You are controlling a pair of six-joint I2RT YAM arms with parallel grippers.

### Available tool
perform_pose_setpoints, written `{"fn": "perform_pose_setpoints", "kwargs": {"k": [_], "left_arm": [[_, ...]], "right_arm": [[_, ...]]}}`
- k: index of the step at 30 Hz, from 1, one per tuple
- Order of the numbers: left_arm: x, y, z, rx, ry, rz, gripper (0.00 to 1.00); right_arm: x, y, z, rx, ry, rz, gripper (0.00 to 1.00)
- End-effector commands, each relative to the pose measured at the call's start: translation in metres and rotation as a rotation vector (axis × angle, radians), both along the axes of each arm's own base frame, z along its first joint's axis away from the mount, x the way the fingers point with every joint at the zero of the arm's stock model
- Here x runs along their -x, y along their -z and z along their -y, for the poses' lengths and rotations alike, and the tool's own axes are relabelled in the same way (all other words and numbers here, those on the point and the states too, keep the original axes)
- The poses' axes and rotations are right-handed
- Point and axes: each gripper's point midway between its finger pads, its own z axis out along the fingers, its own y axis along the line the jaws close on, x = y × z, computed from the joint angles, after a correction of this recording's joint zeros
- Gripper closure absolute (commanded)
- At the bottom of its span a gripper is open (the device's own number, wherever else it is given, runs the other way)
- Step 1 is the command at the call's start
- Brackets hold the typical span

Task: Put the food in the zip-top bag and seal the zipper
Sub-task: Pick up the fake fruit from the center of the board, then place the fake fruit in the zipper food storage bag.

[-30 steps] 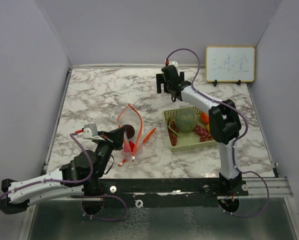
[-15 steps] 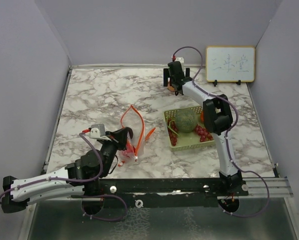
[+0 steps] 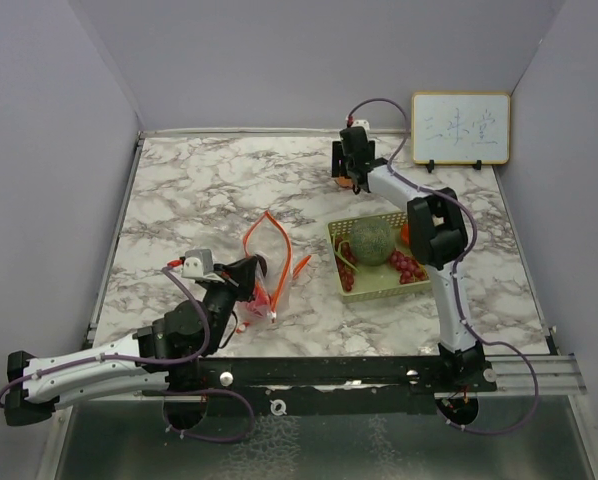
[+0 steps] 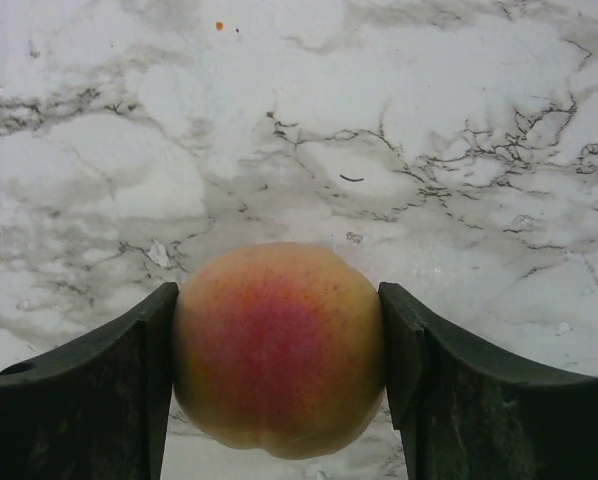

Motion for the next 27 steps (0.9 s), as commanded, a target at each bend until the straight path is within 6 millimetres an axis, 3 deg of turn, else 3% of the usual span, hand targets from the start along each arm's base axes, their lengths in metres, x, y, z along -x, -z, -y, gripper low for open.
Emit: {"fn": "perform_pose_setpoints", "kwargs": {"k": [1,2,4,7,10,14,18,21,24,27], "left_arm": [[0.000,0.000,-0.006,0.023,-0.021,-0.003,1.00],[0.000,0.001,-0.007,0.024,-0.023,-0.006,1.00],[0.000,0.002,-0.007,0.020,-0.028,-0.009,1.00],[0.000,0.006,-0.009,0.010,-0.033,-0.016,1.00],[0.001,0.007,-0.008,0.023,-0.020,-0.023,1.00],[0.003,0.010,-0.006,0.046,-0.006,-0.029,1.00],[0.004,0.010,-0.003,0.055,0.014,-0.031,1.00],[0.004,0.007,-0.002,0.057,0.016,-0.032,1.00],[0.005,-0.001,-0.002,0.075,0.024,-0.030,1.00],[0.008,-0.010,0.000,0.112,0.048,-0.022,1.00]], "right_arm": [[0.024,-0.013,-0.003,-0.060,-0.042,-0.026,0.62],[0.028,-0.024,-0.005,-0.078,-0.056,-0.015,0.64],[0.041,-0.066,-0.013,-0.138,-0.114,0.037,0.67],[0.081,-0.124,-0.034,-0.251,-0.255,0.110,0.68],[0.143,-0.181,-0.065,-0.415,-0.456,0.178,0.70],[0.250,-0.235,-0.112,-0.647,-0.800,0.208,0.71],[0.357,-0.256,-0.164,-0.768,-1.093,0.177,0.71],[0.408,-0.266,-0.185,-0.891,-1.230,0.147,0.71],[0.424,-0.258,-0.200,-0.933,-1.249,0.119,0.71],[0.413,-0.235,-0.208,-0.940,-1.169,0.108,0.71]]}}
